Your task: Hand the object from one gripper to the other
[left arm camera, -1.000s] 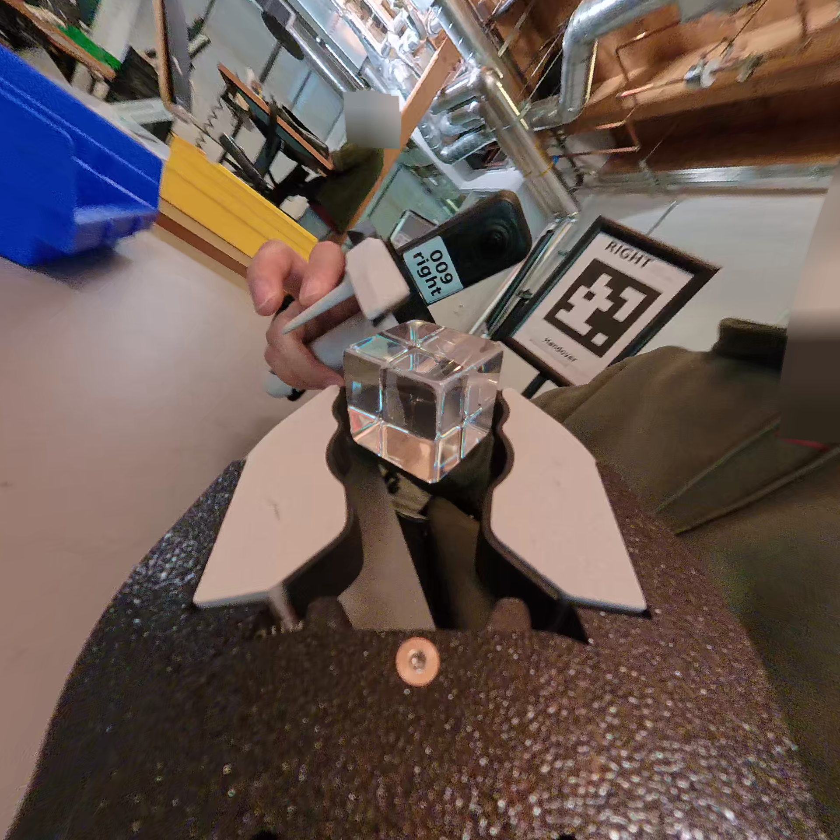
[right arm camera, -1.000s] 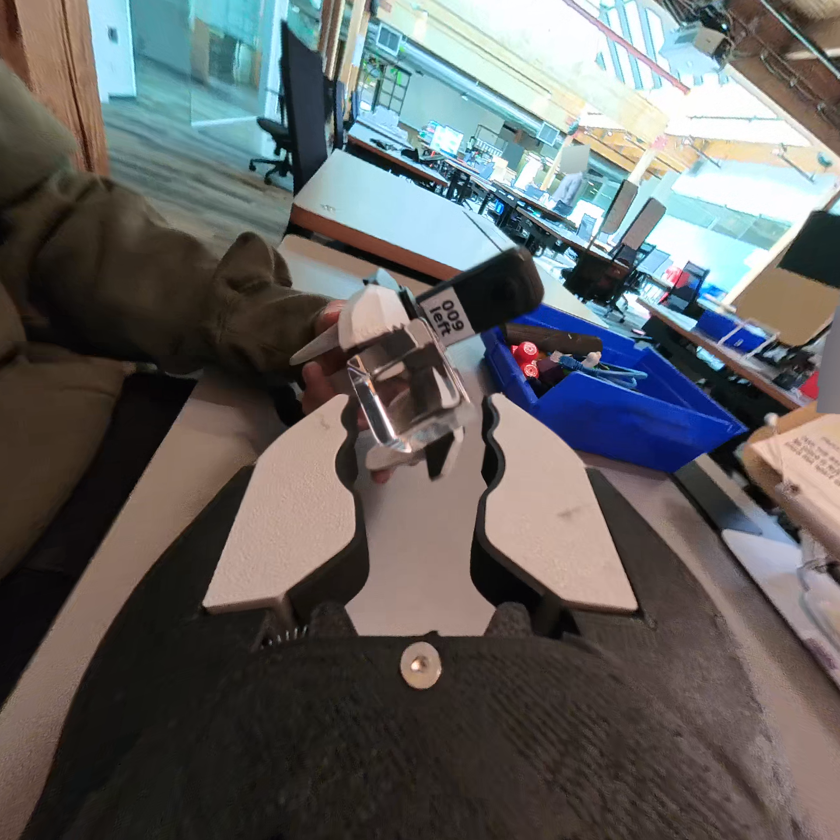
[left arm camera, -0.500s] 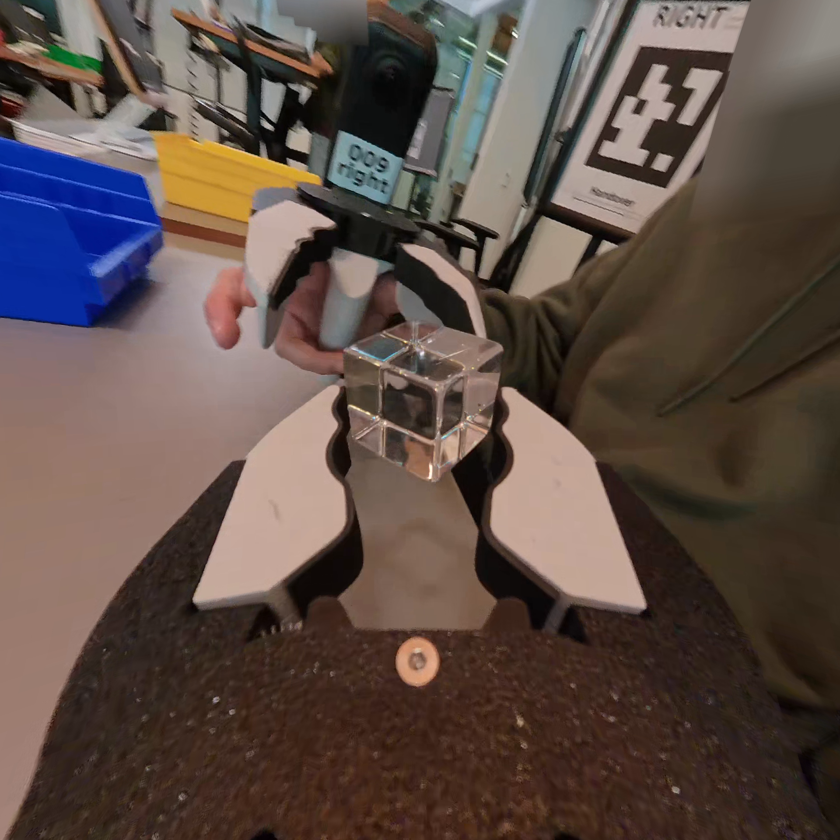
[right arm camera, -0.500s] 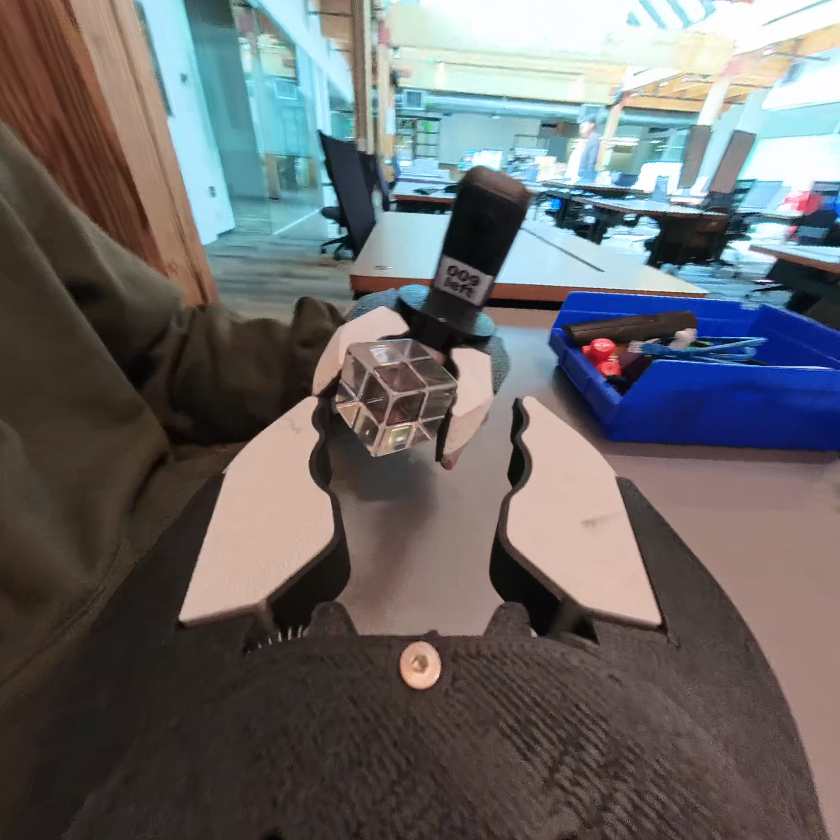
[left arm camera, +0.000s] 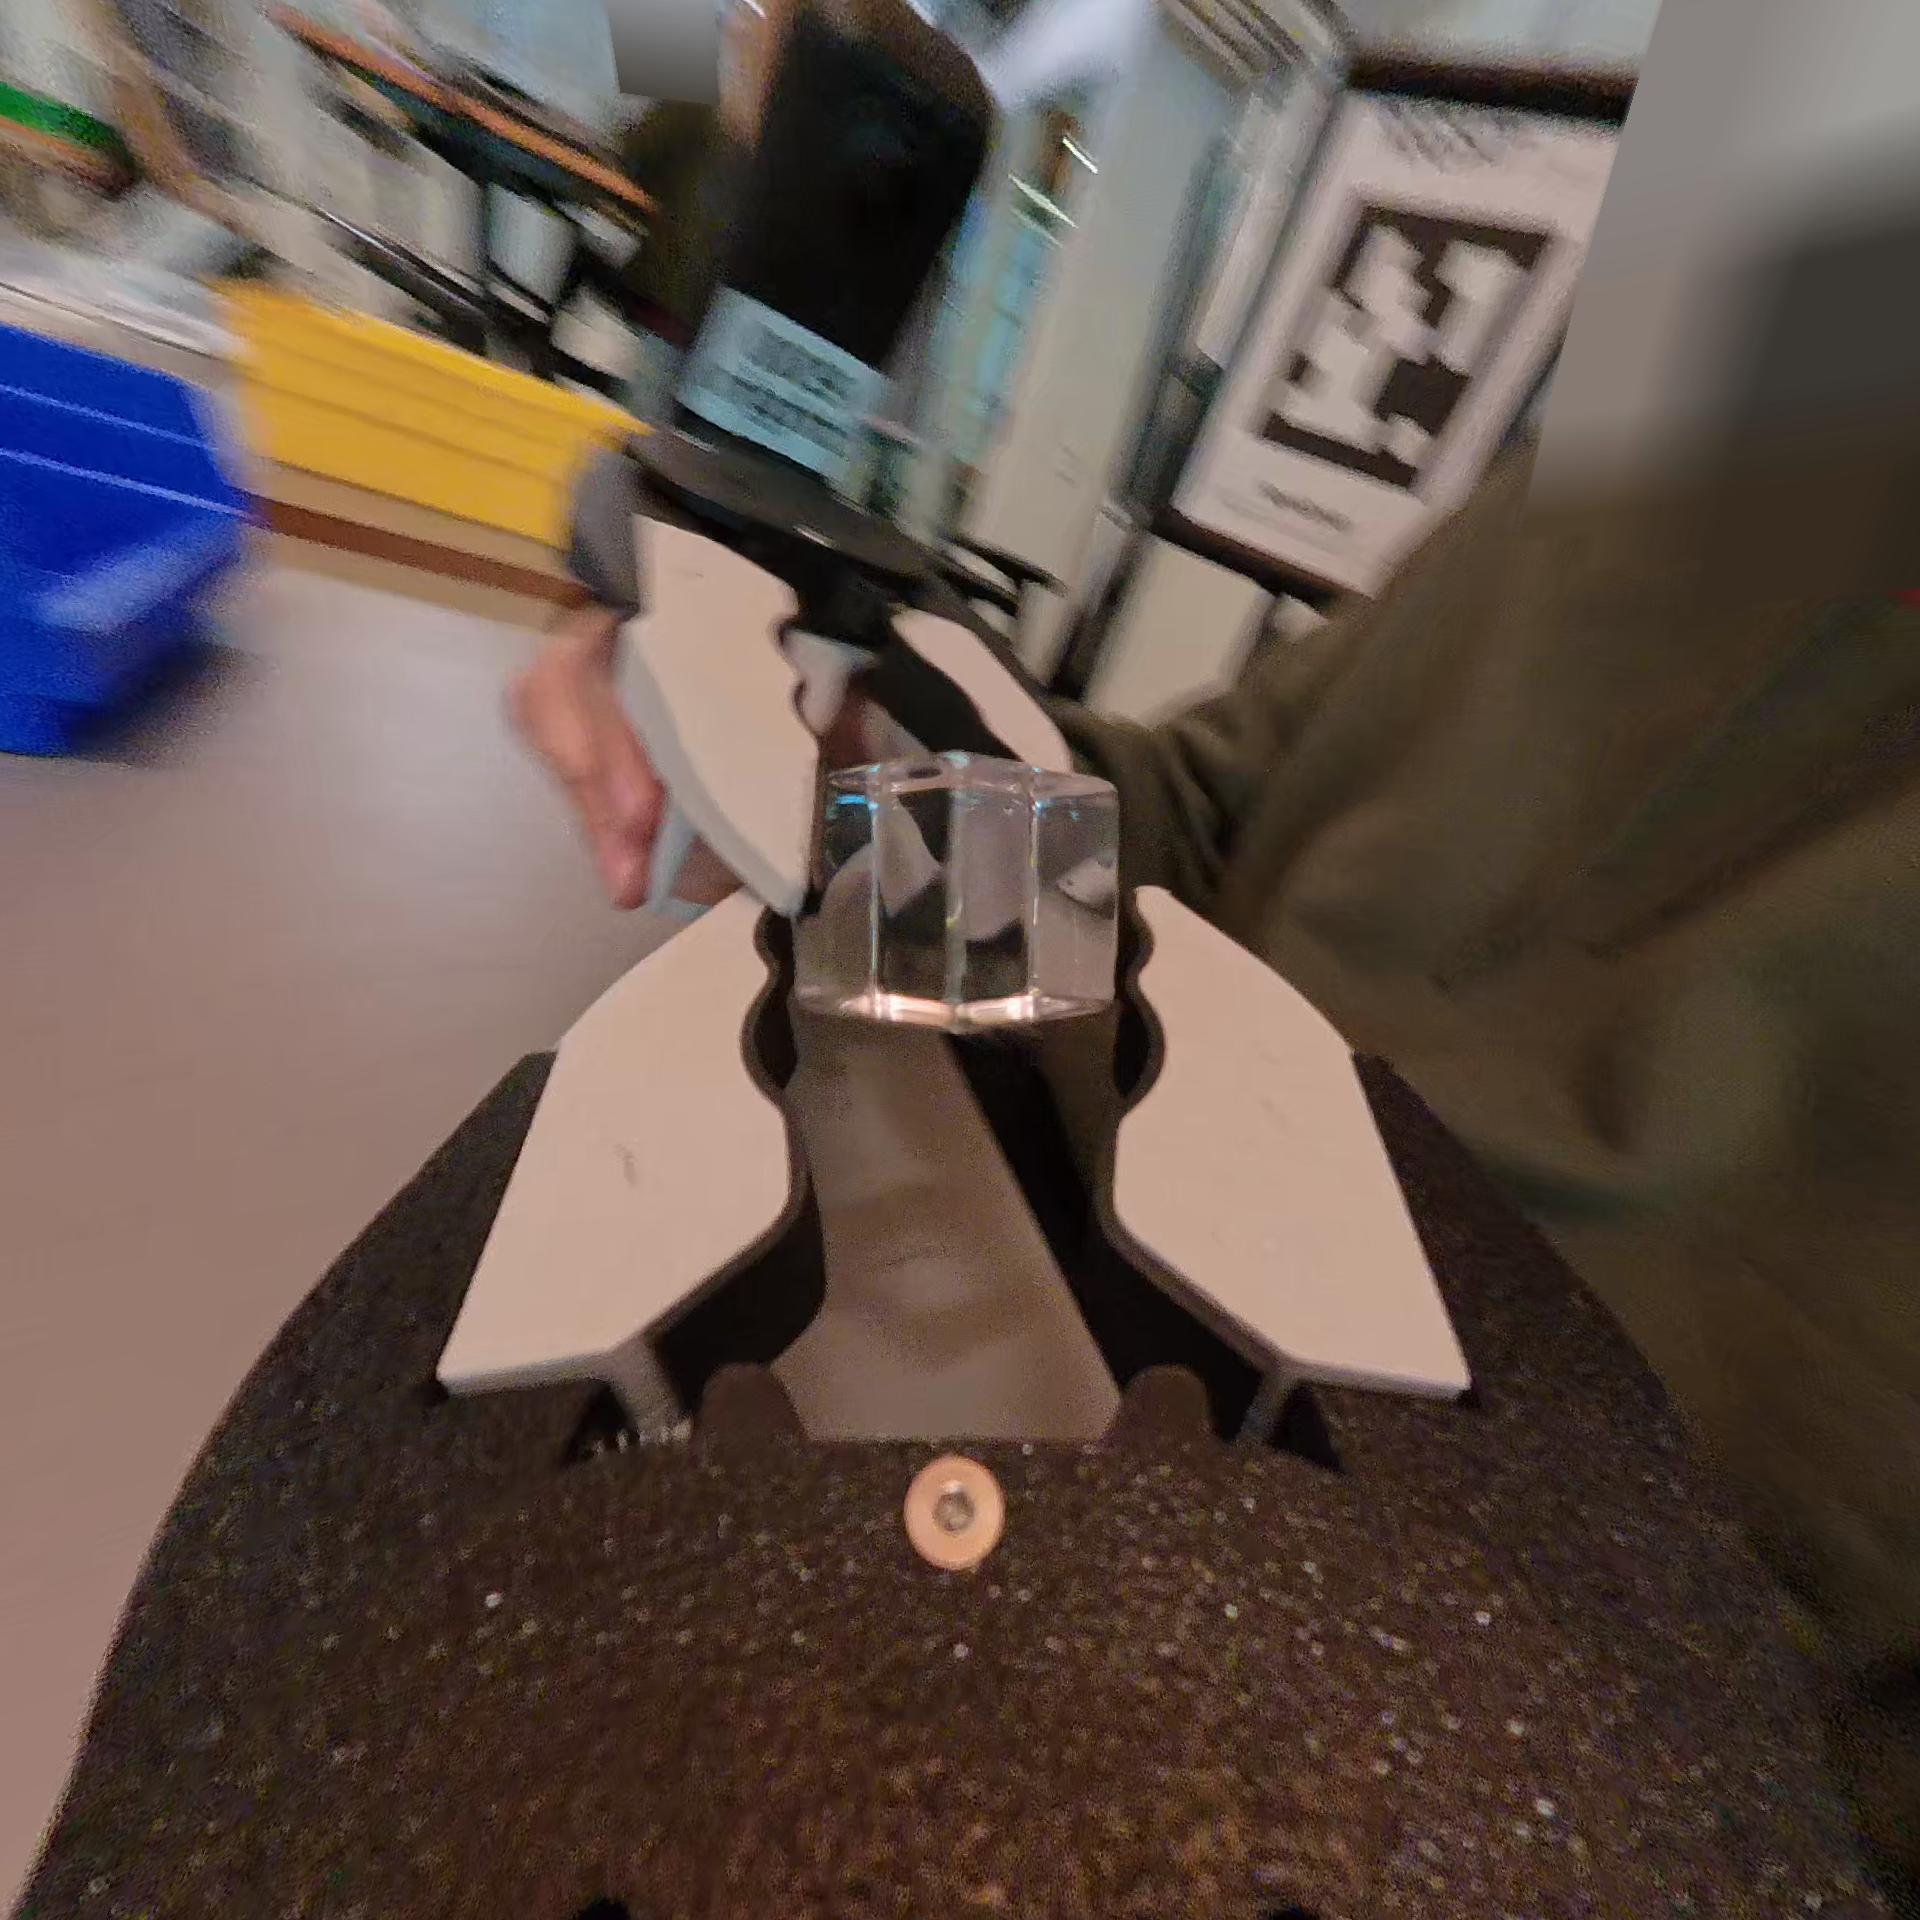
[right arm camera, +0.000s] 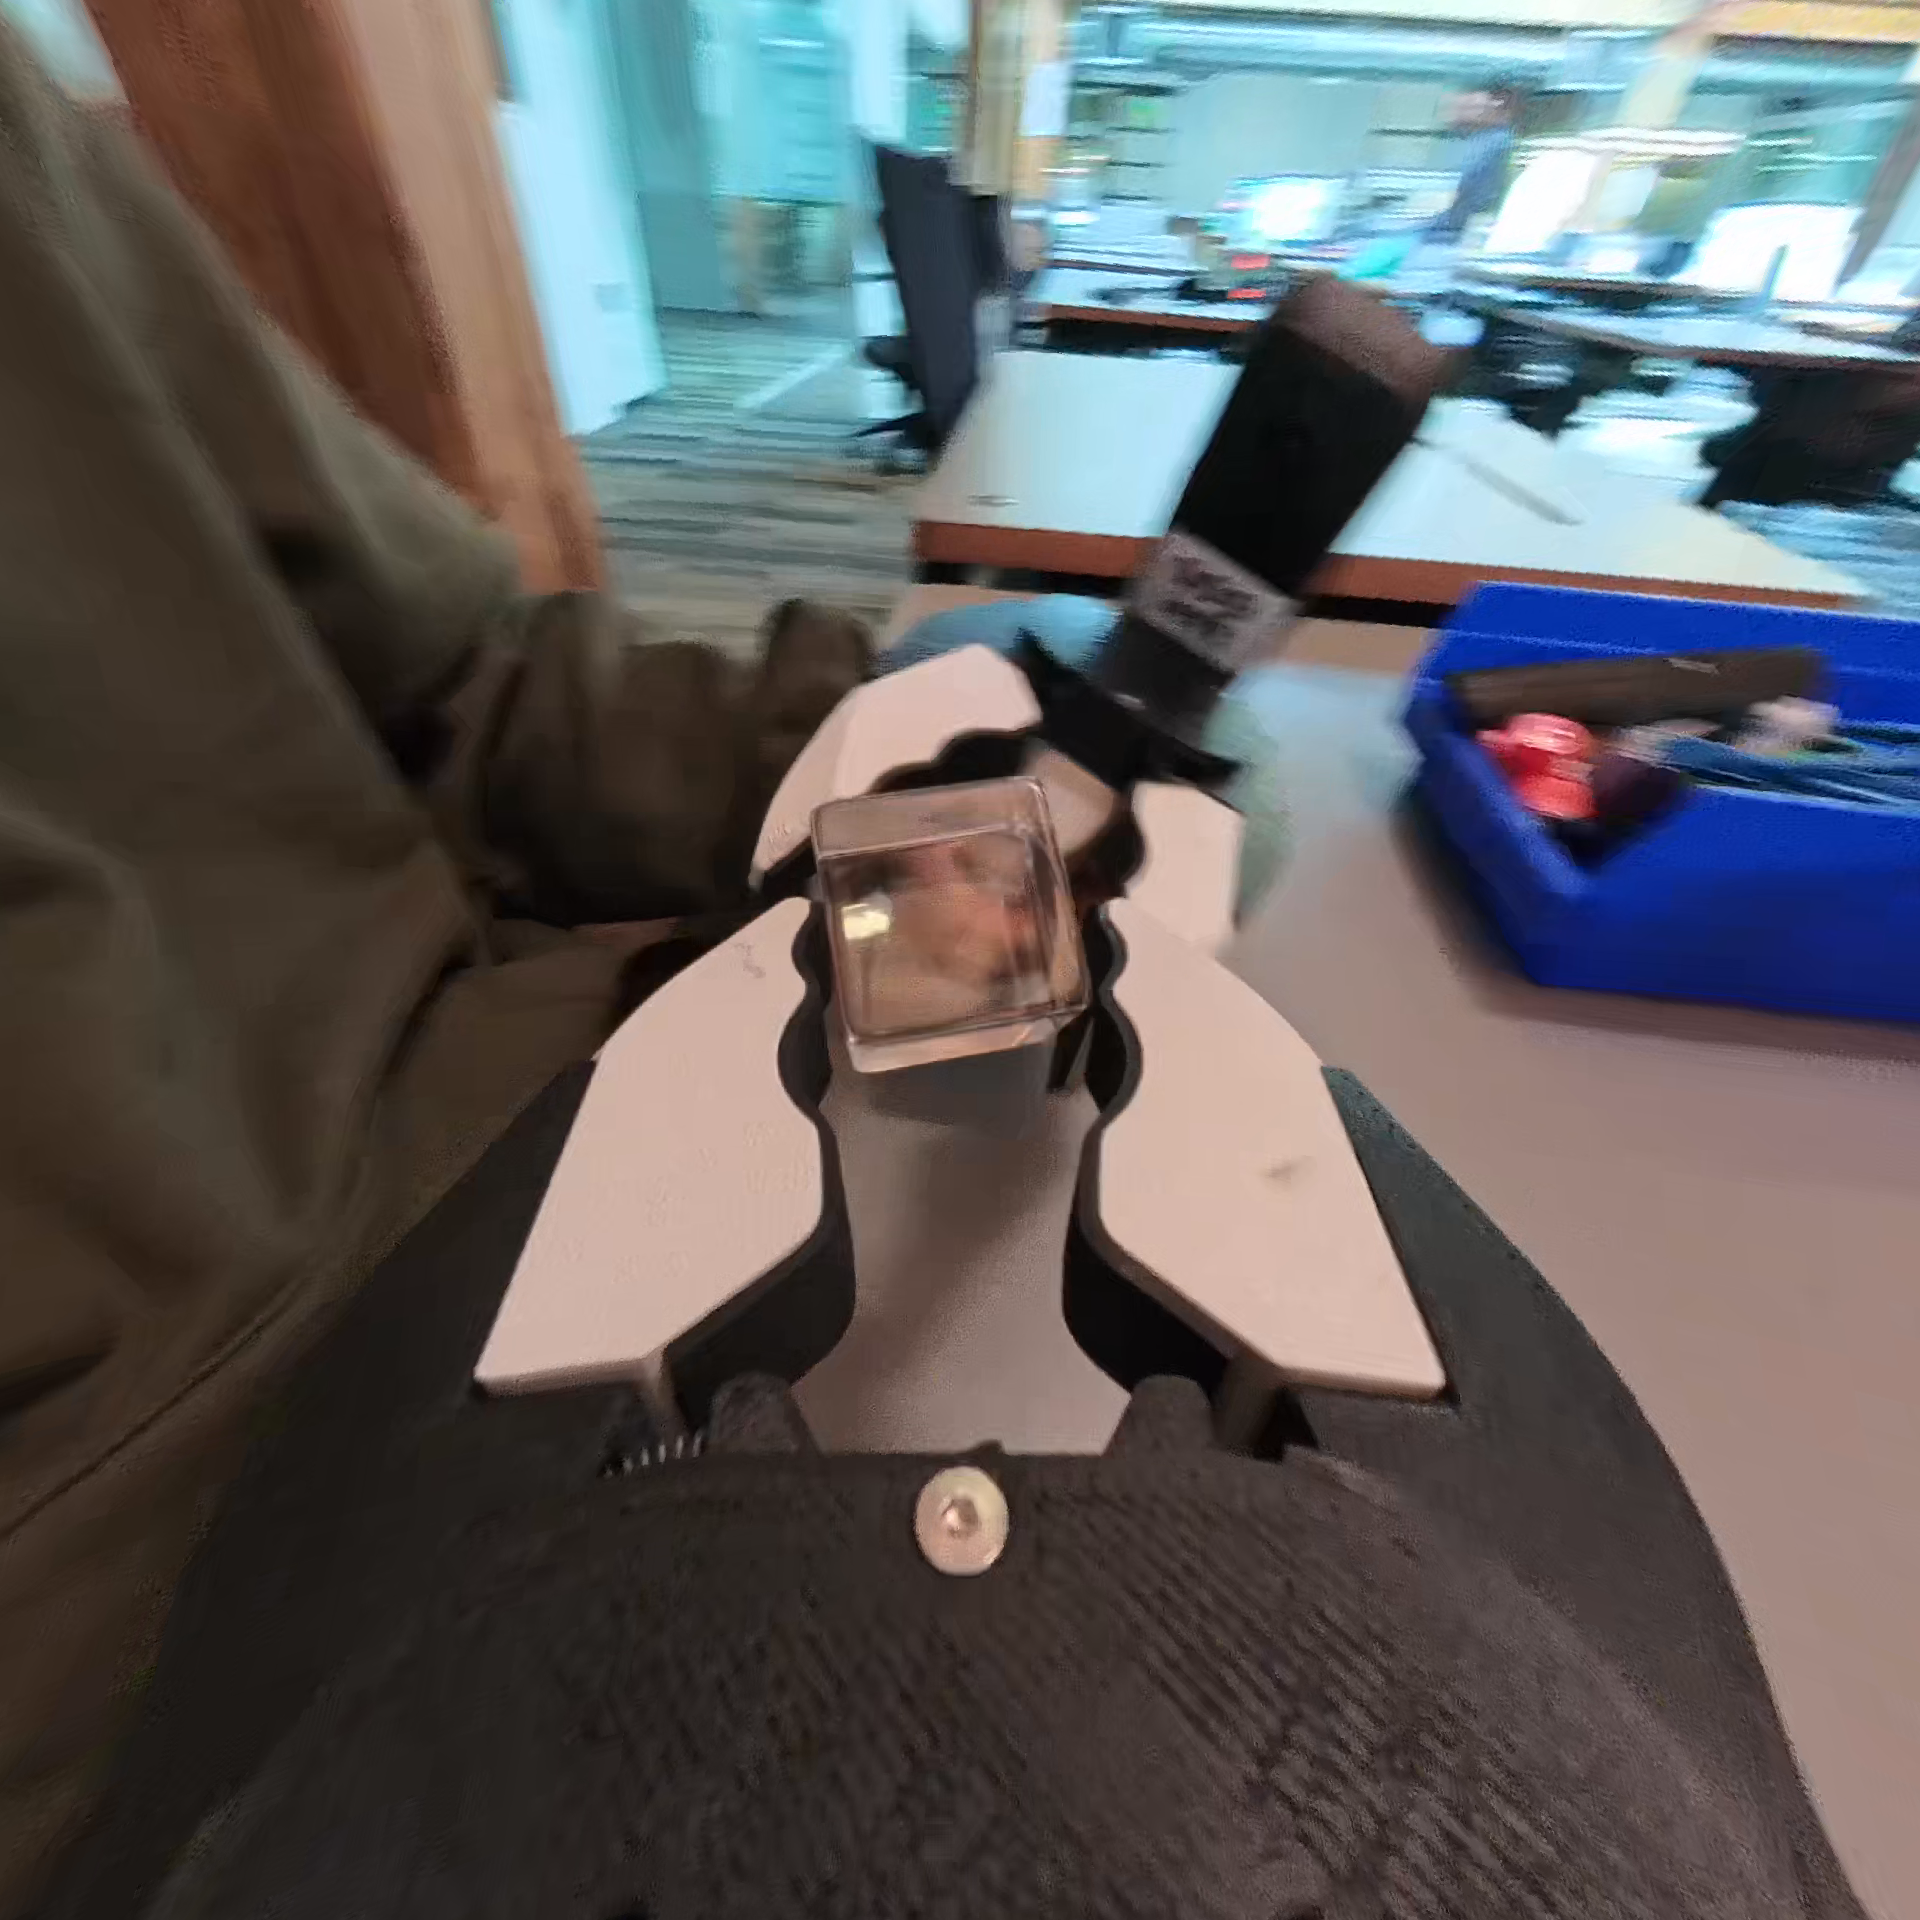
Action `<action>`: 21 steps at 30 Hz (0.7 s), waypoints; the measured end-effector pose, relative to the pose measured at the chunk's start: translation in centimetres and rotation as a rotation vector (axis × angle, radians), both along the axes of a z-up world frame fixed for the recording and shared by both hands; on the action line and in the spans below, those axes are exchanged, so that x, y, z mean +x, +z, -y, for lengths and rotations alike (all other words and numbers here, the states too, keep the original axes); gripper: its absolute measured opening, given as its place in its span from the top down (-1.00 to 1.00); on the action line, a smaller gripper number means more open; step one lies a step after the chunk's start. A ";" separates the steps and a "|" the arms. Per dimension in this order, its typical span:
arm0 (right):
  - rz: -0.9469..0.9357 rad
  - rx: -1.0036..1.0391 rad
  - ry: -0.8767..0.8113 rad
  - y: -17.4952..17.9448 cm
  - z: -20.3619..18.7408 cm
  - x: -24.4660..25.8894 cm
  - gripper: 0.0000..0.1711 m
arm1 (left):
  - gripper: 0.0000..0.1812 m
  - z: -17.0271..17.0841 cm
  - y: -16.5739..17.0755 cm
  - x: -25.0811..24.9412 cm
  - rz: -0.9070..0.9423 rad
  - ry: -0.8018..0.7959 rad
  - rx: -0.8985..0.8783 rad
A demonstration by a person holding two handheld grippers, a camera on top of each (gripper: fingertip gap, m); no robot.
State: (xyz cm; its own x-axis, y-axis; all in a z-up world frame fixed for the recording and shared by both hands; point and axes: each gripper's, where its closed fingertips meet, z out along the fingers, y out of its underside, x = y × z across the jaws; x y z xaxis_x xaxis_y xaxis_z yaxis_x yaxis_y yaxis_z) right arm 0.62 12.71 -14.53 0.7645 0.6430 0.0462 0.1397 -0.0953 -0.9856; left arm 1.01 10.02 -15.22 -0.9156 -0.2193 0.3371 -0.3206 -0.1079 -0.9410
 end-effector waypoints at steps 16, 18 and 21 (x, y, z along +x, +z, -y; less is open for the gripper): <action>-0.933 -0.104 -0.401 2.7 -3.1 7.2 0.46 | 0.42 -4.8 3.3 7.6 0.860 1.160 0.596; -1.022 -0.124 -0.350 2.7 -3.4 6.7 0.48 | 0.49 -5.0 3.5 7.3 0.870 1.147 0.575; -1.064 -0.151 -0.307 2.2 -3.5 6.5 0.44 | 0.50 -5.3 3.0 7.3 0.820 1.070 0.582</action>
State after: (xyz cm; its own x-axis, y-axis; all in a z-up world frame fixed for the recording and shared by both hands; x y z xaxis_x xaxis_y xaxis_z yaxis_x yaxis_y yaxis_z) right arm 7.08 16.24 -12.30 0.4955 0.3641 -0.7886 -0.8180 -0.1098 -0.5647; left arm 8.31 15.28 -12.22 -0.1197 -0.8217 -0.5572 0.3005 0.5049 -0.8092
